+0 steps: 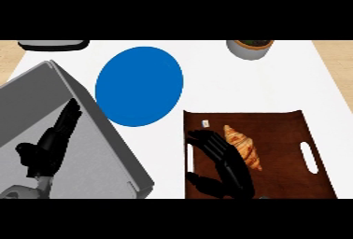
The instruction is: Pick the croissant from the tray and place it in the plate
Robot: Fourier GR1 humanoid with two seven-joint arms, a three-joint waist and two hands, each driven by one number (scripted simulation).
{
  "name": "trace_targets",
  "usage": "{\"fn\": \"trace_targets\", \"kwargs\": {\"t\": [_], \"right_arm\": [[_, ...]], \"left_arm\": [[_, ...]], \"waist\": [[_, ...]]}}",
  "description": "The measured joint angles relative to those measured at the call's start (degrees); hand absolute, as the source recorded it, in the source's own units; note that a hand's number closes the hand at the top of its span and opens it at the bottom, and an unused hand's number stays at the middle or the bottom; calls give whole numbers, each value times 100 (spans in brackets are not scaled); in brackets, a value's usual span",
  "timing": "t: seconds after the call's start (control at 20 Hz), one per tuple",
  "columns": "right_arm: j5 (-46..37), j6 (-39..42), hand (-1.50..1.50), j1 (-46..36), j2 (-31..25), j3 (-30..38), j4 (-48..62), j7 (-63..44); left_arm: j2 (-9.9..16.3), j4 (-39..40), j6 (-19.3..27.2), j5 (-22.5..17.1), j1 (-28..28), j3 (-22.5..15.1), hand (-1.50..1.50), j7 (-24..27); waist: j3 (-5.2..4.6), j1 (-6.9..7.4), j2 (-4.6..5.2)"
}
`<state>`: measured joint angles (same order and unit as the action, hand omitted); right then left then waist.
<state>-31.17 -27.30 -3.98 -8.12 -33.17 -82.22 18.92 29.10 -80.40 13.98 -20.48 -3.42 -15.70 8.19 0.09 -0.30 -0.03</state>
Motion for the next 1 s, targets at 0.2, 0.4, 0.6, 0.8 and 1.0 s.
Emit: {"fn": "trace_targets", "kwargs": {"t": [0.2, 0.4, 0.6, 0.8, 1.0], "right_arm": [[-488, -812, -150, 563, -77, -92, 99, 541], [-1035, -1238, -150, 1190, -312, -125, -488, 356], [-2039, -1092, -150, 1442, -497, 38, -849, -560], [-3064, -433, -150, 1701, -706, 184, -1280, -1601], [-3940, 530, -150, 1889, -750, 166, -1751, -2584]], "left_arm": [[-52, 100, -170, 27, 81, 65, 0, 145], [-81, 266, -354, 48, 67, 199, 0, 214], [-185, 339, -315, 128, 33, 216, 0, 245], [-191, 353, -311, 163, 61, 220, 0, 282], [-205, 291, -335, 163, 43, 231, 0, 199]], "waist": [[-3, -5, -2], [-7, -23, -6], [-12, -43, -14], [-17, -62, -21], [-21, -46, -18]]}}
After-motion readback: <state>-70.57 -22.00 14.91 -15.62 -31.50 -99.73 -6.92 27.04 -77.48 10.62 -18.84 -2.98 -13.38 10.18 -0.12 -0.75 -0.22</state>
